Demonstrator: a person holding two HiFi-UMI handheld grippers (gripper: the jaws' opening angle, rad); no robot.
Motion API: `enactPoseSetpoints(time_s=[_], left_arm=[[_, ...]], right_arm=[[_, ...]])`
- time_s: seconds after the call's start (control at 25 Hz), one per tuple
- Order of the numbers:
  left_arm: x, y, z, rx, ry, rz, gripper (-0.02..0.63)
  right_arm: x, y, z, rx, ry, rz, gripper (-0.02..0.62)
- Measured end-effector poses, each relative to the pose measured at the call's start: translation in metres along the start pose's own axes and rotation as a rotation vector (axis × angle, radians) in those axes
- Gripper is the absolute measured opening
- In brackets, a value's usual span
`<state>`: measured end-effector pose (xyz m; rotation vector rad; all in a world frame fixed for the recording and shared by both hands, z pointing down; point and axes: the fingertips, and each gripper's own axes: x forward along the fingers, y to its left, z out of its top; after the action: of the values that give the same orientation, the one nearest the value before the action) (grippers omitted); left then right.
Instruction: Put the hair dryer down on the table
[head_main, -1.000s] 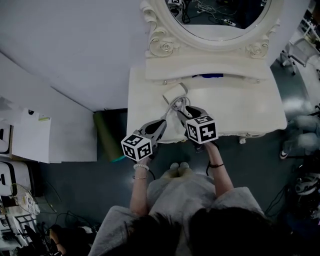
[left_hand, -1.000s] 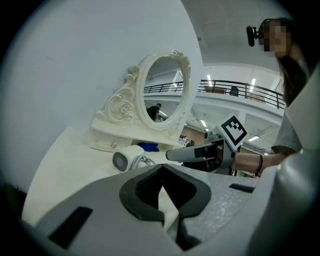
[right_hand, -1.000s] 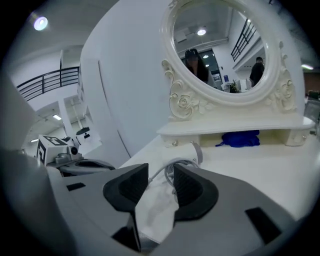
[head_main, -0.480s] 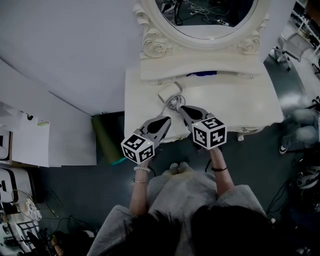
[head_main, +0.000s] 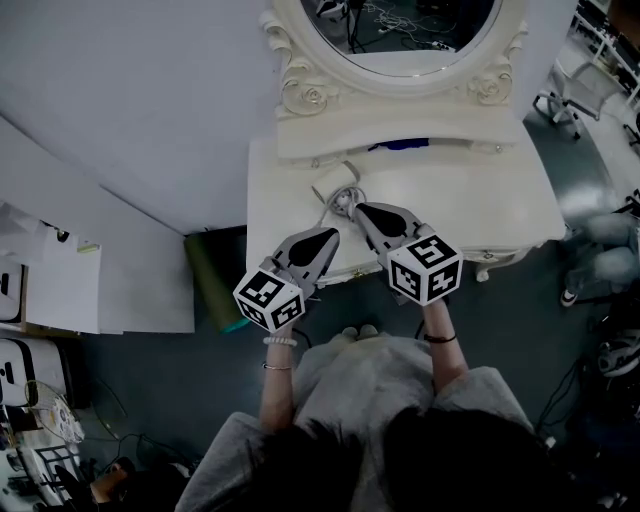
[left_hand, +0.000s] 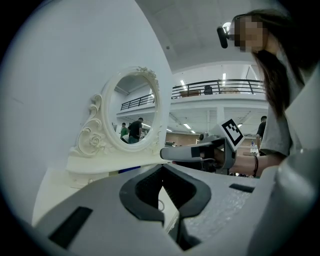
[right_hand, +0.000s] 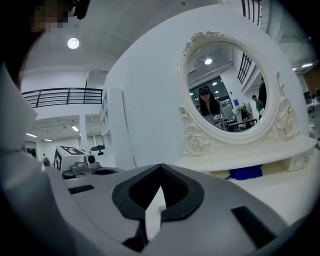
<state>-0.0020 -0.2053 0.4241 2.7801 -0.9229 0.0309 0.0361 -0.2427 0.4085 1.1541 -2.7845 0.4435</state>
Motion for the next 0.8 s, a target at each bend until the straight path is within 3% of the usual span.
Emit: enactPoseSetpoints(time_s=[0.56, 0.8], left_arm=[[0.001, -0.015, 0.015, 0.073, -0.088, 0.039, 0.005], [0.001, -0.014, 0.017, 0.074, -0.084, 0.041, 0.005]], right_arm=[[-0.017, 0.008, 0.006, -0.102, -0.065, 0.057, 0.0], [-0.016, 0.013, 0.01, -0.126, -0.076, 0.071, 0.0]])
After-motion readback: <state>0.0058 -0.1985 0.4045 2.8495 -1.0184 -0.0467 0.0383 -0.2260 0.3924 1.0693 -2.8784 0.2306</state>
